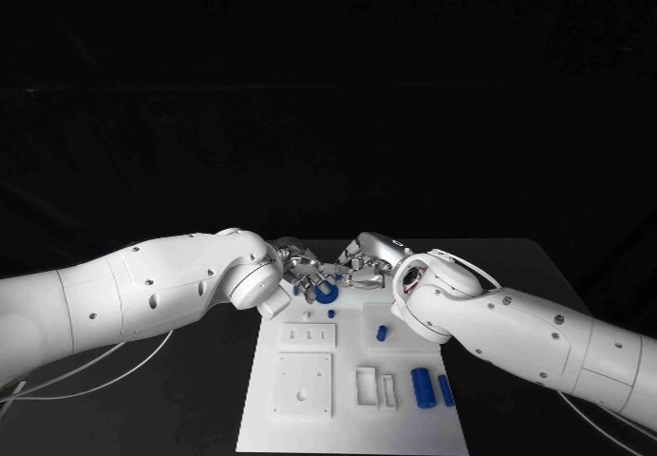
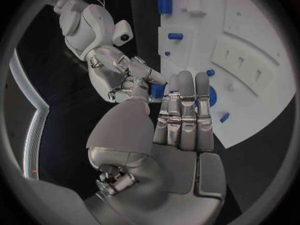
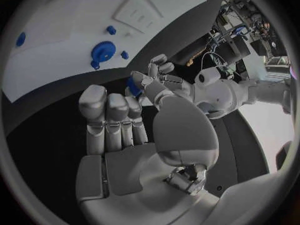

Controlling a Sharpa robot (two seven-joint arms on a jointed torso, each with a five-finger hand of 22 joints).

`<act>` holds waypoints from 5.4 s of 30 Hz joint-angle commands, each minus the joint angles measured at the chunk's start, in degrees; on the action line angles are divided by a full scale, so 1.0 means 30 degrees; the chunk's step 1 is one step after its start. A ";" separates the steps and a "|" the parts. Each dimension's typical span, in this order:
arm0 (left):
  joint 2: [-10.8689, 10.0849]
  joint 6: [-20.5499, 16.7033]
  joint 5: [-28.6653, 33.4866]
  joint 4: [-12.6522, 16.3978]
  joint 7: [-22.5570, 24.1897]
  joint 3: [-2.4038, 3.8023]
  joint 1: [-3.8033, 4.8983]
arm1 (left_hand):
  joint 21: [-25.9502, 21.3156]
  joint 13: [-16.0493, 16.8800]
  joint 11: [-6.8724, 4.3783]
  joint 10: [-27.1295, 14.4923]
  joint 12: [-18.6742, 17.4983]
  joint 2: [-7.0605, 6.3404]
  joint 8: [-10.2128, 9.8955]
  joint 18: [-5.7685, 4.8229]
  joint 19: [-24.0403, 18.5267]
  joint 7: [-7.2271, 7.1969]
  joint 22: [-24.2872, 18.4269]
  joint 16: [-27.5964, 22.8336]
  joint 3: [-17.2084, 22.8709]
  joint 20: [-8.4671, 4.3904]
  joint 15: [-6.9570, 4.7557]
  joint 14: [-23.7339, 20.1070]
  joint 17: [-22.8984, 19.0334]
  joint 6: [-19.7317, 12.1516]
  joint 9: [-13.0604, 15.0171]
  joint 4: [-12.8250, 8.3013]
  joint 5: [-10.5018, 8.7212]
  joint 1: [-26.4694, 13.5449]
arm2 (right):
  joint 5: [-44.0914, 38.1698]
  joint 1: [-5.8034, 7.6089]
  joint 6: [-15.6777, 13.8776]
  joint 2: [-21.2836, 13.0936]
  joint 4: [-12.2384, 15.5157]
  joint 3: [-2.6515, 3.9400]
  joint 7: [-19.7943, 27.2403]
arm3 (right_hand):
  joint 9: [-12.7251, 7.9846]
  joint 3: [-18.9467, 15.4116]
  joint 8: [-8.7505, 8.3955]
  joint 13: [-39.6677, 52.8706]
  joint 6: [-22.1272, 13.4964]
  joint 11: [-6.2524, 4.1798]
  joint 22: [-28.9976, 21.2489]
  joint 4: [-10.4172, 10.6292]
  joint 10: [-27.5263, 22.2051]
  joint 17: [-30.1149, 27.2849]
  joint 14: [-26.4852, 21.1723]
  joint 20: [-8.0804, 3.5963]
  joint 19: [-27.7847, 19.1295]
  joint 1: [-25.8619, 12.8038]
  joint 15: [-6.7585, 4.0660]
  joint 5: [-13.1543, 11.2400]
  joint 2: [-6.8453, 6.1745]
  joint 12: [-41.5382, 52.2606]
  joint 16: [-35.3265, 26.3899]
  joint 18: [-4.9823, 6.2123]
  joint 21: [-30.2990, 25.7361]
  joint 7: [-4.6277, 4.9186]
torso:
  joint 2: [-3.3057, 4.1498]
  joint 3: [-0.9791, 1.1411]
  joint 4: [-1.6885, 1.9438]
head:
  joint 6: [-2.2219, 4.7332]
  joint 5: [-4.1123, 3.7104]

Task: Assemble the parts on the task board

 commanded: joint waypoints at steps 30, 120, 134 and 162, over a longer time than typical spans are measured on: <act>-0.0093 -0.0167 -0.0266 0.0099 -0.0391 0.0022 -0.0025 | -0.0251 -0.0068 -0.0096 0.0576 -0.0244 0.1436 -0.0052 -0.0360 -0.0203 -0.0078 0.0247 -0.0227 0.0508 0.0016 -0.0060 -0.0226 -0.0096 -0.0121 -0.0014 -0.0887 0.4141 0.1493 | -0.0510 -0.0003 0.0949 -0.0019 0.0311 -0.0160 -0.0077 | 0.0027 -0.0024 0.0050 0.0019 0.0496 -0.0184 0.1969 0.0178 0.0009 0.0014 0.0012 -0.0163 0.0950 0.0020 -0.0111 0.0177 0.0085 -0.0081 -0.0066 0.0040 -0.0014 -0.0103 | 0.0028 -0.0008 0.0013 | -0.0027 -0.0028; -0.0097 0.1098 -0.0781 0.0437 0.0074 0.0035 -0.0336 | 0.1731 0.4603 -0.1326 0.0643 0.6003 0.0713 0.0004 -0.0945 -0.0941 -0.1607 0.5127 0.6839 0.3489 -0.1065 -0.1146 -0.1466 0.2114 0.1020 1.9454 -0.0610 0.8563 0.2344 | 0.0083 -0.0075 0.0523 -0.0033 0.0559 -0.0166 0.0630 | 0.0040 0.0324 0.0055 0.0087 0.0791 -0.0272 0.1974 0.0349 0.0053 0.0030 0.0018 -0.0215 0.0985 -0.0057 -0.0161 0.0187 0.0361 -0.0083 -0.0140 0.0047 -0.0076 -0.0192 | 0.0024 -0.0010 0.0018 | -0.0691 -0.0300; -0.0163 0.0533 -0.0006 0.0301 0.0240 0.0038 -0.0344 | 0.1841 0.4904 -0.1408 0.0770 0.6463 0.0621 -0.0004 -0.0958 -0.0933 -0.1653 0.5704 0.7348 0.4416 -0.1175 -0.1248 -0.1375 0.2227 0.1333 1.9452 -0.2009 0.9129 0.1847 | 0.0429 -0.0099 0.0104 -0.0182 0.0302 -0.0167 0.0749 | -0.0023 -0.3818 0.0060 -0.0859 -0.2588 0.0369 0.1749 0.1741 -0.0831 -0.0567 -0.0161 0.0228 0.0841 0.0401 0.0276 -0.1587 -0.0707 -0.1078 -0.0800 0.0450 -0.1110 0.0539 | 0.0006 0.0007 -0.0013 | -0.0684 -0.0274; 0.0045 0.3499 -0.4582 -0.0876 -0.3617 0.0031 -0.0338 | 0.2243 0.5178 -0.1761 0.0914 0.9021 0.0429 0.0034 -0.0951 -0.0006 -0.1997 0.6458 0.8009 0.4654 -0.1624 -0.1713 -0.0229 0.3082 0.2564 1.8421 -0.3641 1.0494 0.0888 | 0.5791 -0.0356 -0.2292 -0.5153 0.1126 0.0571 0.4797 | -0.0076 -0.7535 -0.0006 -0.2234 -0.4371 0.0541 0.1602 0.2872 -0.1818 -0.1325 -0.0638 0.0460 0.0810 0.1806 0.0467 0.1411 -0.0554 -0.1345 -0.1220 0.0676 -0.2819 0.0825 | -0.0045 0.0088 -0.0157 | -0.1322 0.0080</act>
